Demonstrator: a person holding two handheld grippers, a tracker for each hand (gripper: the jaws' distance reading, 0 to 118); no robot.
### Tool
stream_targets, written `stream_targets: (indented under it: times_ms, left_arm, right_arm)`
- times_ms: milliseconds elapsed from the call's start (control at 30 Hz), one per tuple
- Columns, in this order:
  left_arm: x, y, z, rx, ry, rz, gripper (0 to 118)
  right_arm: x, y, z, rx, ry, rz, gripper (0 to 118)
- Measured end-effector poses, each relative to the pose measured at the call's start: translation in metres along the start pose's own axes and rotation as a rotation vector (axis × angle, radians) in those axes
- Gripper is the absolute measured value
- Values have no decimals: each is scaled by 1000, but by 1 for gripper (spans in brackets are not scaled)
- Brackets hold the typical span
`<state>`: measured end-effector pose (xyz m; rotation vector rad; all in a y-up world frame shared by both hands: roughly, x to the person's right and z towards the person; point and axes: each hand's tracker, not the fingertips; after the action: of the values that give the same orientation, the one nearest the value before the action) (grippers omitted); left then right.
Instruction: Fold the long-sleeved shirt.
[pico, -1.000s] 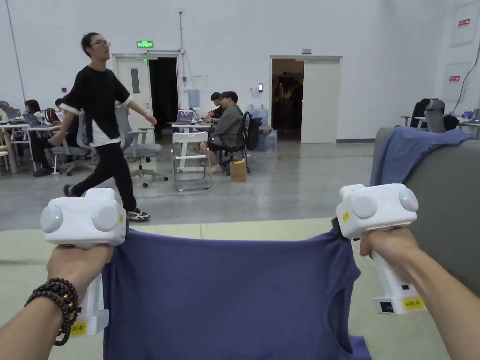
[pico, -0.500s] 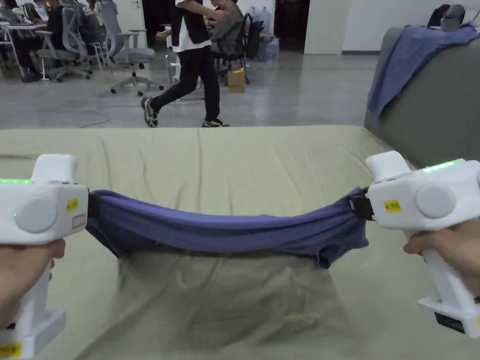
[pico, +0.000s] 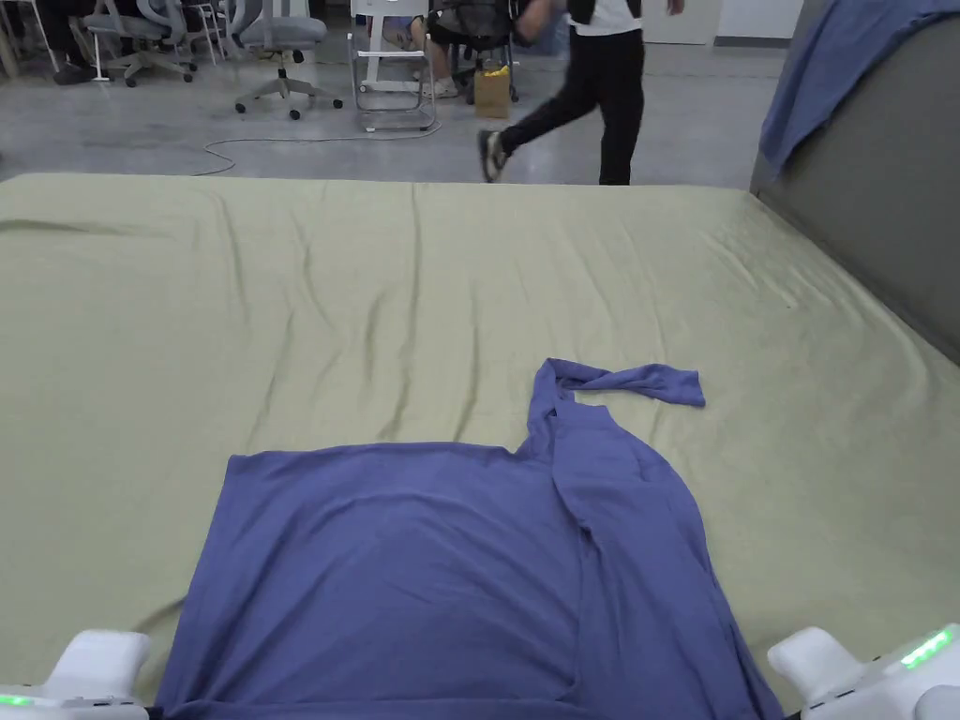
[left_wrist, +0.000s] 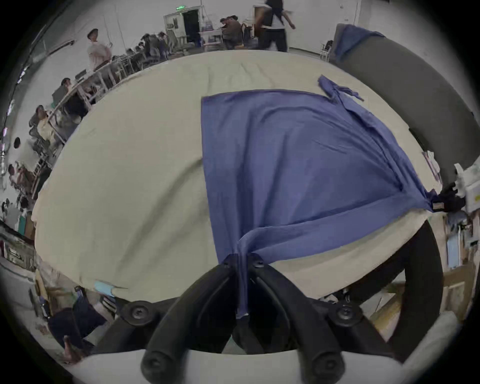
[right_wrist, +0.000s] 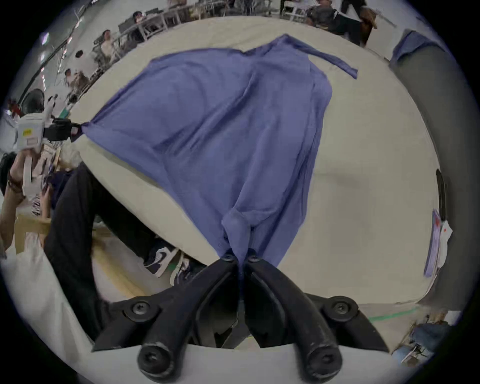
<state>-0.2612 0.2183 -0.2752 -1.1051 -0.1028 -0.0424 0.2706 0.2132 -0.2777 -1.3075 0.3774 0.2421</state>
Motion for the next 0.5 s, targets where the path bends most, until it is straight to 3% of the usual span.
stream_targets:
  times_ms: [67, 100, 133, 167, 200, 300, 333, 367, 400, 433, 500]
  left_arm:
    - [-3, 9, 7, 40, -29, 37, 7]
    - [-1, 13, 14, 72, -34, 28, 27]
    - [-2, 20, 21, 118, -26, 21, 65]
    - [-3, 28, 28, 143, -5, 11, 103]
    - [-3, 36, 34, 169, 7, 0, 118]
    - [2, 64, 54, 230, 11, 11, 115]
    - [4, 74, 56, 247, 19, 26, 106]
    - [6, 83, 58, 281, 27, 30, 75]
    - [8, 92, 57, 322, 36, 12, 0]
    - [10, 104, 52, 318, 52, -4, 0]
    - [10, 119, 47, 373, 83, -12, 0]
  right_arm:
    - [1, 6, 2, 4, -23, -10, 0]
    - [1, 8, 8, 28, -44, -15, 12]
    - [1, 11, 14, 53, -77, -15, 41]
    - [-1, 13, 21, 70, -101, -13, 80]
    - [0, 17, 28, 93, -114, -2, 111]
    - [7, 35, 55, 237, -159, -73, 111]
    - [10, 44, 60, 260, -151, -107, 105]
    - [13, 52, 66, 312, -147, -132, 78]
    - [14, 60, 69, 348, -146, -139, 4]
    - [16, 71, 67, 354, -179, -161, 0]
    - [24, 89, 66, 395, -144, -176, 0]
